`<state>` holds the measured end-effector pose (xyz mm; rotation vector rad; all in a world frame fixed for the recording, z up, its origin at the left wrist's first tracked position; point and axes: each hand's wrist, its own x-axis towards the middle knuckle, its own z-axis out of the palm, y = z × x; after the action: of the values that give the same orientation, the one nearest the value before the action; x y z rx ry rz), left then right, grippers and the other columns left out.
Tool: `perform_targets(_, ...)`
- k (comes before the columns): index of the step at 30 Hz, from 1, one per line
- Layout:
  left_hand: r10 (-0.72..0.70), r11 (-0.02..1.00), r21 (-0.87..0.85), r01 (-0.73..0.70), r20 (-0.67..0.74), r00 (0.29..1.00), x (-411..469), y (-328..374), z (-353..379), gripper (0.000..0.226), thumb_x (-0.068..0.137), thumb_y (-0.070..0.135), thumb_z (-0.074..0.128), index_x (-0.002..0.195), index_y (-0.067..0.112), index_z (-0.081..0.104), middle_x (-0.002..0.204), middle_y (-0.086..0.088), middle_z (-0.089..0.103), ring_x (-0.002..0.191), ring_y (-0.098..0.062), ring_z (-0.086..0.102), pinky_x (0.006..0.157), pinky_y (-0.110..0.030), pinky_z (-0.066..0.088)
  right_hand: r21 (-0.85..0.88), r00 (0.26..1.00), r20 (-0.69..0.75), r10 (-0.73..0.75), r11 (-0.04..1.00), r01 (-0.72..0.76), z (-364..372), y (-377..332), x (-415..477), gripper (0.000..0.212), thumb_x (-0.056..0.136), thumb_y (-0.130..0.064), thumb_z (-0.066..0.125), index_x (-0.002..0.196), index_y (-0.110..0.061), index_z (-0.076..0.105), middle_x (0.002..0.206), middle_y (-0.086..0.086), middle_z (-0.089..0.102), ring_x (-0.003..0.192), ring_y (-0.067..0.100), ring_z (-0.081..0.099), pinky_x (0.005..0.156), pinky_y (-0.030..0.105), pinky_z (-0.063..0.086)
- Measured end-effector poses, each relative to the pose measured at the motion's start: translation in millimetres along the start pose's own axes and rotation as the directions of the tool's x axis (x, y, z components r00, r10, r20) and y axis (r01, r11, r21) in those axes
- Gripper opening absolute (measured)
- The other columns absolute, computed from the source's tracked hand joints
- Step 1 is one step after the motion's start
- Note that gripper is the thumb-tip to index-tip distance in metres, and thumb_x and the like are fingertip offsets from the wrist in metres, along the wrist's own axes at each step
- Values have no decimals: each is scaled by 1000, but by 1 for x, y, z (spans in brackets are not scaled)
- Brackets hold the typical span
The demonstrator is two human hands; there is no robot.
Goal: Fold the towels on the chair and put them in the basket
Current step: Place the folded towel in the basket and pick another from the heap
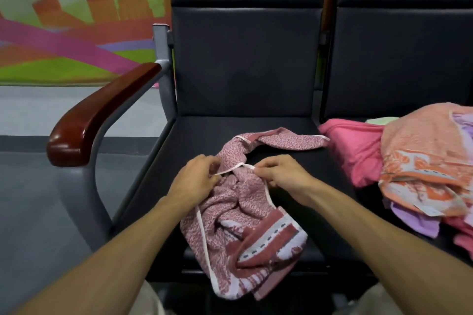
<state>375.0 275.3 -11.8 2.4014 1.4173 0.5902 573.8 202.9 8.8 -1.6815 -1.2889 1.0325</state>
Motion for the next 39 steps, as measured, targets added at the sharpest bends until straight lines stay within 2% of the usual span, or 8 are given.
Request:
perform_targets(3,15,999,29,-16,33,999,3,4,5,10,89,33,65,95,26,70,89,8,61,89,-15,59,74,-34,48,197,999,-32,12,980,-6,-17,3,-11,15,91,-4,61,81,-8,72,80,5,70,79,15,65,75,27,53)
perform_targets(6,-118,951,-285,120,25,993,8,13,7,9,87,30,69,81,24,72,79,10,67,77,-8,60,72,-29,48,405,990,-122,74,914,-19,-36,7,-17,18,92,3,57,78,-3,66,74,7,66,70,16,62,66,26,51)
perform_targets(10,-345,494,-775,393,240,907,8,27,-3,14,84,13,67,71,12,69,57,2,60,54,-14,50,54,-26,39,445,975,-161,151,893,-65,-58,12,-27,22,94,9,48,78,0,61,73,10,59,68,18,53,64,27,45)
perform_targets(16,-380,42,-891,451,403,832,0,26,-29,16,83,12,48,80,6,63,60,-2,57,49,-15,54,53,-26,42,214,933,-311,183,970,-119,-81,27,-34,29,90,12,48,68,-1,62,74,12,56,70,23,47,66,33,38)
perform_targets(21,-460,-324,-892,314,439,771,-5,5,-47,40,61,13,39,92,-7,55,92,-24,65,91,-35,60,81,-42,48,6,890,-446,94,995,-102,-82,28,-44,25,83,10,46,68,-2,61,72,12,57,71,22,50,62,29,36)
perform_targets(30,-587,70,-875,478,351,729,-7,6,-28,25,91,26,61,102,3,60,95,-17,68,79,-29,66,65,-36,53,-681,956,-270,-112,725,-107,-37,18,-35,37,96,-46,45,94,-17,68,103,9,70,103,31,62,89,40,47)
perform_targets(35,-506,252,-817,519,346,790,-10,7,-28,35,87,30,69,106,1,67,99,-17,72,92,-31,68,78,-38,55,-761,987,-89,-133,649,19,-1,-12,-30,59,75,-77,53,84,-21,67,82,-1,65,80,21,61,67,33,45)
perform_targets(39,-469,419,-732,537,332,818,-15,-1,-28,32,92,30,62,102,0,68,101,-15,71,92,-29,66,84,-36,51,-767,998,-31,-63,642,17,-2,-15,-21,47,68,-59,77,74,-14,69,73,0,63,72,20,62,56,28,41)
